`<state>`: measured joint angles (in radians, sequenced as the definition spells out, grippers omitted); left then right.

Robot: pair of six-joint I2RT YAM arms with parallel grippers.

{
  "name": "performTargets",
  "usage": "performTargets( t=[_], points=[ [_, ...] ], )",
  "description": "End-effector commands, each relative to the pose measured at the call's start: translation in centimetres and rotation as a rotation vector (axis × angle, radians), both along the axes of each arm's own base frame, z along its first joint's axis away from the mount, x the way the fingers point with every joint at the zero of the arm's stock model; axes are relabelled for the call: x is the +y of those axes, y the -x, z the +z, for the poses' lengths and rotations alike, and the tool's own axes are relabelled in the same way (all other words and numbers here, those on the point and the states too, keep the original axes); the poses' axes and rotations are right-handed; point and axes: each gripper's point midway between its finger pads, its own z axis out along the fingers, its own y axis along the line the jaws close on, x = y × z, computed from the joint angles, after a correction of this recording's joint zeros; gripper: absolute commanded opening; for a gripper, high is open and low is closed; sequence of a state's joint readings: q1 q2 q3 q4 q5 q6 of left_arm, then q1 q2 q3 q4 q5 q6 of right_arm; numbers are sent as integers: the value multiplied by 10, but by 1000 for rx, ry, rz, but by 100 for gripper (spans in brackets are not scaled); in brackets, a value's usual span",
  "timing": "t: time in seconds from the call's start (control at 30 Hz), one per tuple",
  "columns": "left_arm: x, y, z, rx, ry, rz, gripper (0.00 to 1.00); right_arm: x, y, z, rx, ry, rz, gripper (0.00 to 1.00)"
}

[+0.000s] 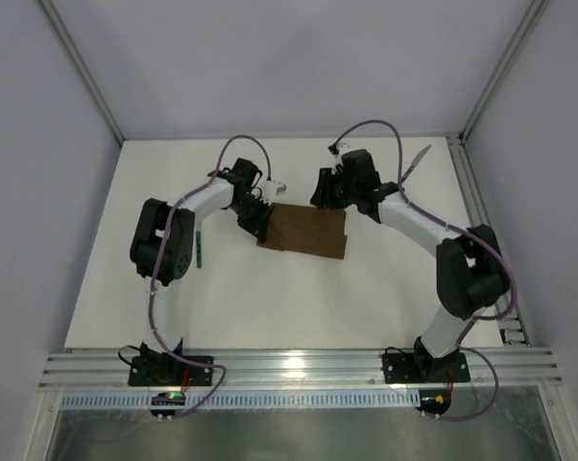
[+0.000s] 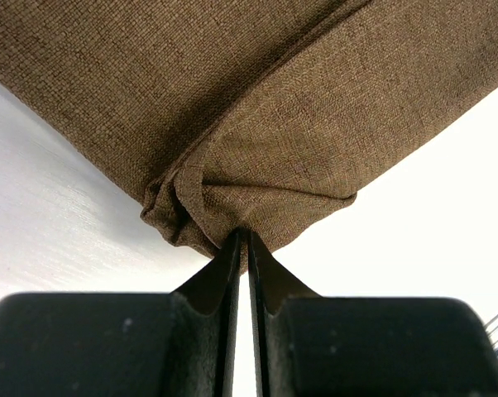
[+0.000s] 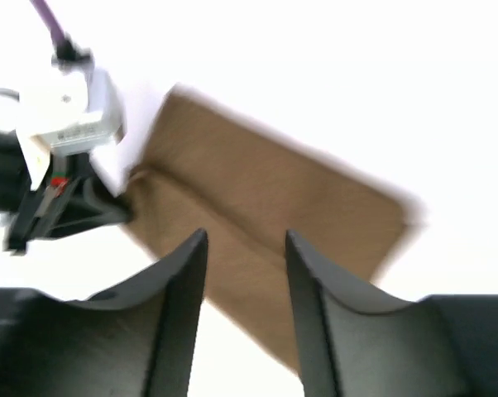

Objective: Fold the napkin into a case and place the utensils inside
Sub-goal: Fold the 2/3-rectangle-folded napkin at the center of the board.

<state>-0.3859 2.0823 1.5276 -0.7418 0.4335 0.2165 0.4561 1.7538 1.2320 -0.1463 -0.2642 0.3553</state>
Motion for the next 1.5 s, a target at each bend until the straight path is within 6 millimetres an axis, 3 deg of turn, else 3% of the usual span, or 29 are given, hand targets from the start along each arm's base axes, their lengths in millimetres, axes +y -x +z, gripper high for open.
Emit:
performTargets(
  t=[0.0,0.03,0.1,0.13,0.17,0.2,0.23,0.27,0.3,0.33,0.37,0.4,0.43,0.47,0.53,0.57,0.6,0.67,0.7,0.77,0.8,0.83,0.87,1.23,1.47],
  points=[
    [3,-16,-3,-50,-26,5,8,-94,-25,83,-356,422,-195,49],
    [3,-16,-3,-51,-27,4,9,-105,-32,124,-491,426,-254,54],
    [2,-16,-3,-46,-27,8,9,-122,-37,148,-619,480,-300,70],
    [2,-16,-3,-42,-24,8,9,-123,-43,186,-764,436,-334,76],
    [2,-16,-4,-39,-25,8,9,-125,-43,182,-787,417,-346,88],
    [2,-16,-6,-34,-26,9,9,-129,-44,190,-827,379,-387,99],
    [2,-16,-7,-31,-31,11,9,-130,-47,203,-867,303,-430,99],
    [2,-16,-6,-33,-30,11,9,-109,-47,200,-872,236,-294,99],
    [2,-16,-7,-31,-32,12,8,-112,-53,197,-850,214,-242,99],
    [2,-17,-7,-32,-30,11,9,-102,-54,201,-788,184,-158,99],
    [2,-16,-7,-31,-31,11,8,-91,-66,170,-683,193,-84,99],
    [2,-16,-9,-27,-31,11,8,-83,-55,130,-500,210,23,99],
    [2,-16,-10,-27,-34,12,8,-74,-62,143,-482,199,63,98],
    [2,-16,-9,-27,-34,12,8,-66,-69,100,-358,213,115,98],
    [2,-17,-10,-23,-34,11,8,-50,-57,70,-214,165,207,98],
    [1,-17,-10,-21,-32,10,8,-44,-59,64,-183,139,210,98],
    [1,-17,-10,-21,-34,9,8,-41,-60,42,-127,130,222,98],
    [2,-18,-10,-21,-36,11,8,-35,-61,29,-88,110,243,96],
    [2,-18,-10,-24,-39,10,8,-33,-63,9,-38,111,244,95],
    [2,-19,-8,-25,-40,11,8,-28,-65,0,11,92,255,91],
    [2,-20,-8,-27,-44,7,8,-18,-67,-28,126,71,287,86],
    [2,-20,-8,-27,-44,7,8,-18,-67,-29,127,71,287,85],
    [3,-20,-8,-29,-44,9,7,-17,-63,-49,200,71,281,83],
    [2,-22,-9,-32,-43,4,7,-32,-50,-108,403,178,210,77],
    [2,-22,-10,-31,-43,5,6,-21,-23,-119,492,174,284,63]
  ],
)
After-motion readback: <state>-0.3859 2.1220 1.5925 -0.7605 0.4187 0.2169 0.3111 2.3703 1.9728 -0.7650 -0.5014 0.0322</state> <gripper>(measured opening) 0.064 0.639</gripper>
